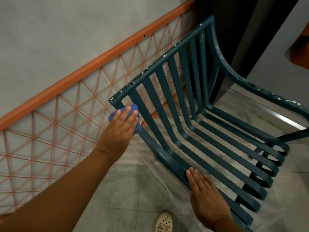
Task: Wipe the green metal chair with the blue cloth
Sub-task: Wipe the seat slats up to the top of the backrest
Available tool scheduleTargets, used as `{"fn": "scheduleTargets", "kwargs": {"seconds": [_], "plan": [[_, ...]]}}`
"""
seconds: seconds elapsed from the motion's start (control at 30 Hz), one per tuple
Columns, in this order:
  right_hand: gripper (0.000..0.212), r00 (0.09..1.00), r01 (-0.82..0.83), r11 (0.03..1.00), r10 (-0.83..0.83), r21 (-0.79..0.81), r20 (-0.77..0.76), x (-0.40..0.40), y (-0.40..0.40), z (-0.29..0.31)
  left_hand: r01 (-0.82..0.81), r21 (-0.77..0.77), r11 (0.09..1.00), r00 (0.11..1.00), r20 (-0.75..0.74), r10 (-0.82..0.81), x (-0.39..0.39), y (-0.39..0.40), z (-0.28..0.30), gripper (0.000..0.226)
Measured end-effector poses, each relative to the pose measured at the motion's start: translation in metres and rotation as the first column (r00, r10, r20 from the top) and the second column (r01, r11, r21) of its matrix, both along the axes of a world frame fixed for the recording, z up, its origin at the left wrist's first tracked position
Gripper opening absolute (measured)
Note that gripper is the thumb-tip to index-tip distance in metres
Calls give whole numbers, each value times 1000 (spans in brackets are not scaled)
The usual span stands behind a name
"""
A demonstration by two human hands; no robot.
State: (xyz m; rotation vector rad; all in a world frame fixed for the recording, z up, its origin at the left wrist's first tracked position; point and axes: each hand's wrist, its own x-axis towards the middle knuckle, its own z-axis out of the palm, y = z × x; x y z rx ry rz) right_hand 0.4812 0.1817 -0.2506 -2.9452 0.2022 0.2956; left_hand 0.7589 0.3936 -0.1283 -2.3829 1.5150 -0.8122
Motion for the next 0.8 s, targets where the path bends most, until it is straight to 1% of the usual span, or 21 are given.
{"fn": "scheduleTargets", "kwargs": {"seconds": [0.03,0.1,0.23,0.3,0.4,0.6,0.63,0.7,0.73,0.8], "plan": [[80,1000,5,1000,-5,8,-2,0,0,0,12,17,1000,1000,4,-12,-4,-1,-9,36],[81,1000,13,1000,-13,10,3,1,0,1,58,74,996,998,-40,-55,-7,-2,-24,38],[80,1000,13,1000,-12,17,-5,1,0,0,96,124,988,988,-135,-79,1,-2,-12,42],[81,1000,16,1000,-16,23,-7,2,0,1,74,135,988,991,-125,-57,4,-2,-5,44],[80,1000,19,1000,-19,21,21,1,0,1,11,128,992,995,-96,2,-3,-7,-16,44],[80,999,24,1000,-25,13,33,4,2,2,11,184,983,995,-104,9,-27,-23,-34,40],[80,999,24,1000,-24,8,27,4,2,2,15,194,981,993,-116,7,-31,-24,-36,44],[81,1000,17,1000,-17,-8,12,3,2,3,22,244,970,984,-177,23,-43,-30,-41,62],[82,1000,12,1000,-12,-17,3,3,2,3,27,258,966,979,-203,27,-49,-33,-44,66],[83,1000,4,1000,-5,-20,-12,3,2,2,40,256,966,969,-247,25,-59,-40,-45,65]]}}
